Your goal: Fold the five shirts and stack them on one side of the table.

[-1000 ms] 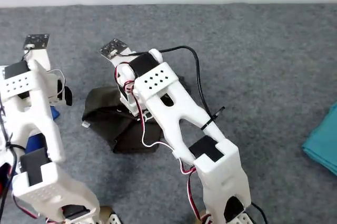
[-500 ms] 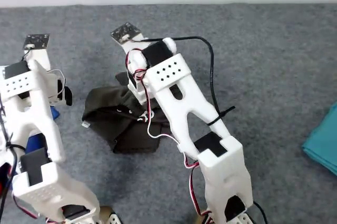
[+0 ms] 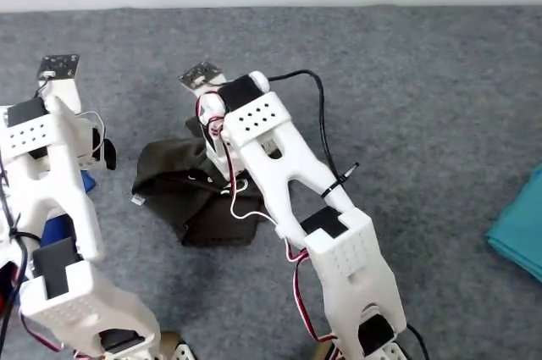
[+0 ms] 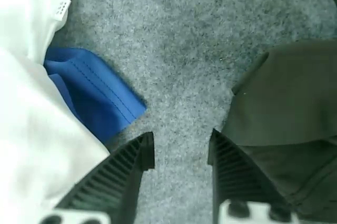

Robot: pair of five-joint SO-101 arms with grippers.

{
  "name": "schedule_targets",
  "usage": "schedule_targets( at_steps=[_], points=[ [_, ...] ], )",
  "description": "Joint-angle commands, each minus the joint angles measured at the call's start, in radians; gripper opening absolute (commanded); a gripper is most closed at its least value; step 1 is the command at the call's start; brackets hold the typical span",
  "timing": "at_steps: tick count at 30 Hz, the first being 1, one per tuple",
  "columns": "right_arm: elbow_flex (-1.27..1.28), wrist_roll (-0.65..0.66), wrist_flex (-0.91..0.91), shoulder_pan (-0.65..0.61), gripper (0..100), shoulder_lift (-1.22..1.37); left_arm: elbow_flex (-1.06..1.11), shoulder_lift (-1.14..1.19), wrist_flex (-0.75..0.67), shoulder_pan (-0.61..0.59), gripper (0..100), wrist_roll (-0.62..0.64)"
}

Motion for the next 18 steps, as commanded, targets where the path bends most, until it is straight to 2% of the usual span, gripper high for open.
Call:
schedule_targets(
  at_steps=[1, 3, 8, 18],
  points=[
    [-0.049, -0.002, 0.033, 0.002, 7.6, -0.008, -0.002, -0.054, -0.017, 0.003, 18, -0.009],
    [-0.049, 0.034, 0.022, 0.002, 0.2, -0.012, -0.002, -0.054, -0.017, 0.005, 18, -0.008],
    [-0.049, 0.173, 0.028, 0.033, 1.1, -0.074, -0.002, -0.06, -0.017, 0.005, 18, -0.008],
    [-0.049, 0.201, 0.013, 0.311, 1.0, -0.417, -0.007, -0.063, -0.011, 0.012, 18, -0.006]
  ],
)
